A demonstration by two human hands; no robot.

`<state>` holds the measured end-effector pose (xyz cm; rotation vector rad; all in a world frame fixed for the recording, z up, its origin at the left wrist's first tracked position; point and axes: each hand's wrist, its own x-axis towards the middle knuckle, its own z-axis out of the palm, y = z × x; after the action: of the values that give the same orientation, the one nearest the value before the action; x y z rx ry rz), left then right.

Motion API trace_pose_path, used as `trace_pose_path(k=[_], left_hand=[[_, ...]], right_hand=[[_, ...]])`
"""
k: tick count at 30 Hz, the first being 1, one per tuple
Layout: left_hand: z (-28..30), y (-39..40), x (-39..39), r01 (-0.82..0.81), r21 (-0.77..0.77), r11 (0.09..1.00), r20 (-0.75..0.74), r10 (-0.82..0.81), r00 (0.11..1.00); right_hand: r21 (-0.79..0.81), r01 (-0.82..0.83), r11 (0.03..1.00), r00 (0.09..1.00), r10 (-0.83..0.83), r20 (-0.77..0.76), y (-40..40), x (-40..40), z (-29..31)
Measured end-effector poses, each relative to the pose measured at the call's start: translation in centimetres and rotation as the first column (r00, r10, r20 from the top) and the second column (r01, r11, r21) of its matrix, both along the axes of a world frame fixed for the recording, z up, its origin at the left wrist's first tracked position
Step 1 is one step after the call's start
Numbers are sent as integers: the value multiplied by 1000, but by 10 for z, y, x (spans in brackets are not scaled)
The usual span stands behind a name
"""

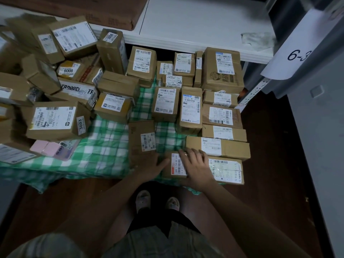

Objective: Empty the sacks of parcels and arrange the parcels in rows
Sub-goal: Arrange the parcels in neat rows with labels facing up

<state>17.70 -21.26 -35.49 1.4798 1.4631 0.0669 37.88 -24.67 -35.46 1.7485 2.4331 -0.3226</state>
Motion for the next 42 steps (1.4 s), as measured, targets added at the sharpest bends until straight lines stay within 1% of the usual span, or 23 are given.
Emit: trace_pose_path(k=[1, 2, 3, 4, 5, 6, 7, 8, 11, 13, 16, 18, 21, 24, 27, 29, 30, 33, 35, 37, 39, 40, 42], left_hand=[[-1, 1, 5, -19, -39, 999, 43, 21, 999], [-2, 0, 8, -30, -74, 997, 56, 34, 998], [-4, 1, 9, -38, -97, 995, 67, 44, 997], [-5, 1, 9, -28, -115, 993, 42, 33, 999], [-10, 1, 9, -5, -119, 993, 17, 8, 1000], [-11, 2, 12, 19, -114, 993, -13, -20, 1000], [-12, 2, 14, 30, -108, 994, -39, -35, 999], [-10, 3, 14, 24, -96, 995, -52, -29, 998], [-7, 4, 21, 31, -113, 993, -52, -37, 998], [-10, 6, 26, 23, -141, 990, -54, -31, 998], [-6, 8, 33, 56, -122, 991, -96, -68, 993], [-7, 8, 36, 51, -116, 992, -103, -63, 993], [-7, 7, 36, 42, -111, 993, -96, -53, 994], [-8, 8, 34, 1, -141, 990, -70, -11, 997], [-5, 9, 33, 3, -148, 989, -91, -17, 996], [-6, 10, 32, 14, -170, 985, -82, -28, 996], [-4, 11, 31, 20, -177, 984, -78, -34, 996], [-2, 13, 26, 31, -182, 983, -96, -49, 994], [-3, 13, 18, 3, -170, 985, -132, -26, 991], [-4, 13, 8, -70, -177, 982, -108, 52, 993], [-7, 15, -3, -192, -134, 972, -101, 179, 979], [-7, 16, -10, -240, -93, 966, -127, 228, 965], [-11, 20, -23, -265, 19, 964, -243, 262, 934]], right_hand=[[41, 13, 999, 999, -11, -53, -1, 5, 4], [77, 69, 995, 992, -60, -113, -3, 10, 10], [111, 182, 977, 971, -161, -178, -6, 18, 15], [123, 326, 937, 927, -292, -234, -9, 27, 17], [122, 468, 875, 863, -422, -278, -12, 36, 17], [116, 584, 803, 794, -535, -289, -16, 48, 15], [105, 646, 756, 751, -604, -268, -19, 57, 13], [87, 658, 748, 744, -626, -235, -21, 63, 10], [-53, 638, 768, 765, -640, -72, -24, 69, 5], [-66, 618, 783, 784, -620, -28, -25, 68, 0], [-46, 624, 780, 779, -626, -49, -25, 65, -5], [-48, 621, 782, 779, -623, -66, -24, 66, -6], [-29, 613, 790, 786, -613, -85, -25, 64, -7], [-8, 597, 802, 801, -596, -64, -25, 65, -10], [-61, 606, 793, 791, -609, -56, -18, 65, -5], [-67, 603, 795, 786, -607, -117, -13, 63, -1], [-59, 590, 805, 788, -590, -175, -10, 62, 2], [-10, 523, 852, 793, -491, -361, -2, 55, 10], [22, 474, 880, 799, -419, -431, 4, 46, 16], [61, 412, 909, 815, -338, -470, 11, 36, 20], [69, 356, 932, 822, -277, -498, 17, 25, 22], [83, 323, 943, 830, -241, -502, 21, 18, 23], [141, 253, 957, 856, -154, -493, 27, 4, 26]])
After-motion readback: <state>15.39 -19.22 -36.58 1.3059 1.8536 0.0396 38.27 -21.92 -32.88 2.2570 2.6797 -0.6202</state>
